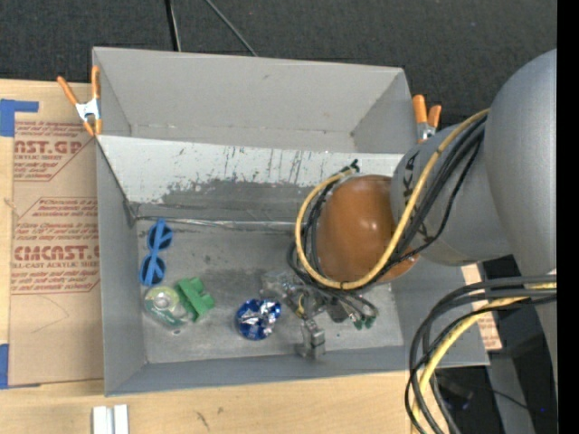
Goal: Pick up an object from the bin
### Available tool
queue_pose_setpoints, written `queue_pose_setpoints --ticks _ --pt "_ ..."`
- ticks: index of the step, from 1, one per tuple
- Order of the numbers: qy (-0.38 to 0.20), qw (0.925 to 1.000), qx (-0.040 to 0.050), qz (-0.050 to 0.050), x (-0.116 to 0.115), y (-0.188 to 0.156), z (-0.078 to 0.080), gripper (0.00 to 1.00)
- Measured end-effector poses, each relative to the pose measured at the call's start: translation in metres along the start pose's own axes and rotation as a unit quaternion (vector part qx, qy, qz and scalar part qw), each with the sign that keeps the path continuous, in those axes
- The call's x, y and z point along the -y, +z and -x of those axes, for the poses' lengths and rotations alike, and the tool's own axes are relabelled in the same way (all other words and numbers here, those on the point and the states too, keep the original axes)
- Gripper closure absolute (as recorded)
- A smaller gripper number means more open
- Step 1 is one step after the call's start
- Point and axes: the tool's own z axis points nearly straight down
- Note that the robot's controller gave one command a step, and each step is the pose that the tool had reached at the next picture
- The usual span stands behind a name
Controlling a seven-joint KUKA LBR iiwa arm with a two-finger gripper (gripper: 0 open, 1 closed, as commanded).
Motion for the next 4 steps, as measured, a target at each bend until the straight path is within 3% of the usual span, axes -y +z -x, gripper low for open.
queue_pose_setpoints --ticks 1,2,3,4 --pt "0.027 0.9996 -0.0016 0.0 0.034 0.001 0.076 0.0" --pt "-0.05 0.9987 -0.0068 0.0 0.133 0.001 -0.042 0.0" --pt "-0.058 0.9983 -0.0027 0.002 0.093 0.001 0.004 0.0" --pt "-0.056 0.9984 -0.0037 0.001 0.096 0.001 0.002 1.0"
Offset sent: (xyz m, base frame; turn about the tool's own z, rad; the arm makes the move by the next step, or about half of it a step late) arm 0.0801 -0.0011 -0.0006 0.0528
